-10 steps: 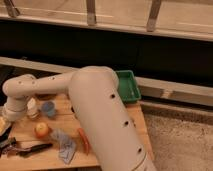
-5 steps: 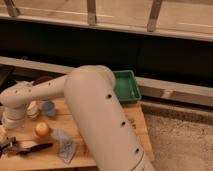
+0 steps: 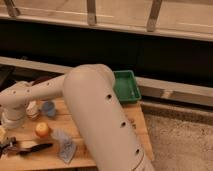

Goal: Place brush in red bowl

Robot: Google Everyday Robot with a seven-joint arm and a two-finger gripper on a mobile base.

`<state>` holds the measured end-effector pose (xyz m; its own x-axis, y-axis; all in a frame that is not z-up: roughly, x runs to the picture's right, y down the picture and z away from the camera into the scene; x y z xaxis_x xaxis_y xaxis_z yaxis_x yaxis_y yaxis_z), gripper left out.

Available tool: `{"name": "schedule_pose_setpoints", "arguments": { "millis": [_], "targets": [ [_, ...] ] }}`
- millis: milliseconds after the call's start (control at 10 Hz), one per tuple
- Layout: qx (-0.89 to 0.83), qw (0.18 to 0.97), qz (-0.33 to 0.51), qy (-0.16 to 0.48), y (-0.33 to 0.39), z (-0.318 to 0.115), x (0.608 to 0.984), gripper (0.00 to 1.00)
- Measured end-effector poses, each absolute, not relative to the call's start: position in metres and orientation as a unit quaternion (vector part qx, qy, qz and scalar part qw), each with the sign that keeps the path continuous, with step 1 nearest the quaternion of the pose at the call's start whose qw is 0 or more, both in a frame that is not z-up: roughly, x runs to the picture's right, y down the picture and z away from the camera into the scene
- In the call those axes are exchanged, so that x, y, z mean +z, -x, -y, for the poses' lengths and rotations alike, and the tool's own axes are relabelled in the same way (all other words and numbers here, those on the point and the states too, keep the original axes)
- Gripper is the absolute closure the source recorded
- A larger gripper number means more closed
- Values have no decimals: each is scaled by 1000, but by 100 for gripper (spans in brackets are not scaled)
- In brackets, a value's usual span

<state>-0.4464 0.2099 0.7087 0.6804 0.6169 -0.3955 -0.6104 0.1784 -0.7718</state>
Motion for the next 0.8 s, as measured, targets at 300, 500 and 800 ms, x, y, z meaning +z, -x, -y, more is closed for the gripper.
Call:
{"name": "schedule_pose_setpoints", "arguments": {
  "millis": [300,500,800],
  "targets": [
    [371,786,-27,494,460,-221,703,35],
    [355,799,-41,484,466,-234,699,35],
    [351,805,-56,476,458,-251,698,35]
  ]
}}
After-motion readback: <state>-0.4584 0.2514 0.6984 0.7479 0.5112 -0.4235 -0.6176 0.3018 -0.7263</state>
